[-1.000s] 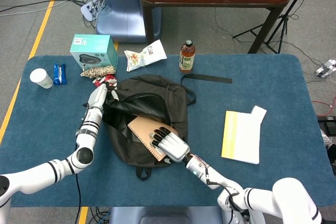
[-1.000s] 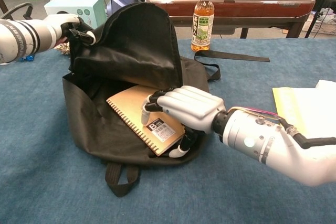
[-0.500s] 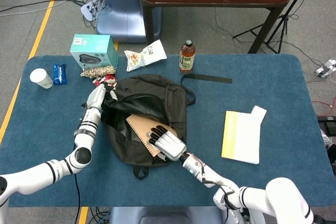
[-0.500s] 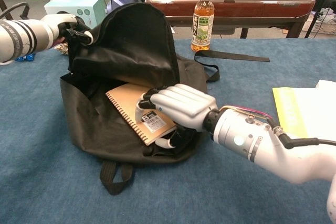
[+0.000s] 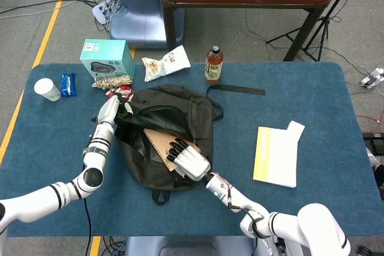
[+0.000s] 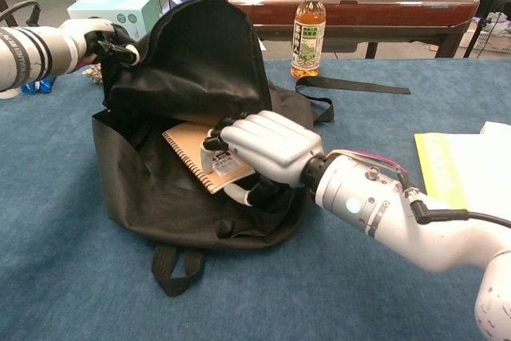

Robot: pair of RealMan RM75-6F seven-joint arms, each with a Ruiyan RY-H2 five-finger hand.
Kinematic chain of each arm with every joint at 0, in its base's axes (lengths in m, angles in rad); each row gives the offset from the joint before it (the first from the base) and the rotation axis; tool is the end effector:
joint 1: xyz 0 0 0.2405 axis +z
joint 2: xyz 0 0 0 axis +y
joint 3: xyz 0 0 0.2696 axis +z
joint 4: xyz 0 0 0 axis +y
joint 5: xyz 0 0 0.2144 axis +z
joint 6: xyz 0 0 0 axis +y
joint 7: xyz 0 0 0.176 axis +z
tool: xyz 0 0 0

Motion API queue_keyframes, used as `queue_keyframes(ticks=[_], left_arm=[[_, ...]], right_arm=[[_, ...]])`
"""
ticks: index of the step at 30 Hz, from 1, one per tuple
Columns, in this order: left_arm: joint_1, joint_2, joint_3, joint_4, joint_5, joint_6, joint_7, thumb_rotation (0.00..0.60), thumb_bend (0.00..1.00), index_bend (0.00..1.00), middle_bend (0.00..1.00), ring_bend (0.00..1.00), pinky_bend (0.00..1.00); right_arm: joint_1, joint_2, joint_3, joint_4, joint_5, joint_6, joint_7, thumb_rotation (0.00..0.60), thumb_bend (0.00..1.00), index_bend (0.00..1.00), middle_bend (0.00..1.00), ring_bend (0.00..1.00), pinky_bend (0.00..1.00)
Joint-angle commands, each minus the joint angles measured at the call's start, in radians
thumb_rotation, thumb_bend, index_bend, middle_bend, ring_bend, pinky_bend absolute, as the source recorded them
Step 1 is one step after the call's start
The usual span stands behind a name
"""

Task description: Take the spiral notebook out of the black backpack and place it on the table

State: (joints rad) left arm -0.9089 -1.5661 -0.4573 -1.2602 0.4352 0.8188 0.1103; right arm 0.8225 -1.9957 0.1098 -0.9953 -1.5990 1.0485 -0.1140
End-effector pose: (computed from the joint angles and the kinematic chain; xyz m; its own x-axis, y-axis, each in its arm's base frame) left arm -0.1605 0.4884 0.0128 -0.2221 0.2272 0.9482 0.9645 0.1935 0.1796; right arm -0.0686 -0.3378 -0.1534 0.4659 -0.1121 0.8777 -0.6467 -0.7202 0.2513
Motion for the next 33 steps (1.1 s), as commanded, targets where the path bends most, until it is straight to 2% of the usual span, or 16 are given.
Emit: queue_keyframes(ticks=[1,5,10,16,23,33], left_arm=[[-0.001,0.001,-0.003,0.000,-0.004,-0.002,-0.004,0.600,0.74,0.73,0.16,0.03,0.06],[-0.003,0.004,-0.010,0.002,-0.010,-0.006,-0.011,0.600,0.74,0.73,0.16,0.03,0.06],[-0.005,0.006,-0.014,0.005,-0.012,-0.006,-0.017,0.600,0.74,0.73,0.16,0.03,0.06],[-0.003,0.007,-0.018,0.016,-0.013,-0.008,-0.030,0.600,0.74,0.73,0.16,0.03,0.06],[-0.001,0.011,-0.015,0.012,0.002,-0.006,-0.036,0.600,0.74,0.73,0.16,0.03,0.06],[0.008,0.019,-0.011,-0.001,0.010,-0.001,-0.044,0.600,0.74,0.73,0.16,0.03,0.06]], right_arm=[[0.001,-0.010,0.012,0.013,0.000,0.022,0.001,0.600,0.48,0.53,0.33,0.18,0.15],[0.002,-0.022,0.029,0.026,0.011,0.038,-0.017,0.600,0.48,0.60,0.35,0.18,0.15],[0.007,-0.026,0.037,0.037,0.004,0.067,-0.017,0.600,0.48,0.71,0.40,0.23,0.17],[0.008,0.006,0.040,0.000,-0.025,0.130,0.014,0.600,0.48,0.76,0.44,0.29,0.21],[-0.003,0.098,0.061,-0.134,-0.050,0.203,0.013,0.600,0.49,0.80,0.49,0.35,0.24],[-0.042,0.279,0.097,-0.392,-0.080,0.301,-0.004,0.600,0.49,0.83,0.55,0.43,0.29]])
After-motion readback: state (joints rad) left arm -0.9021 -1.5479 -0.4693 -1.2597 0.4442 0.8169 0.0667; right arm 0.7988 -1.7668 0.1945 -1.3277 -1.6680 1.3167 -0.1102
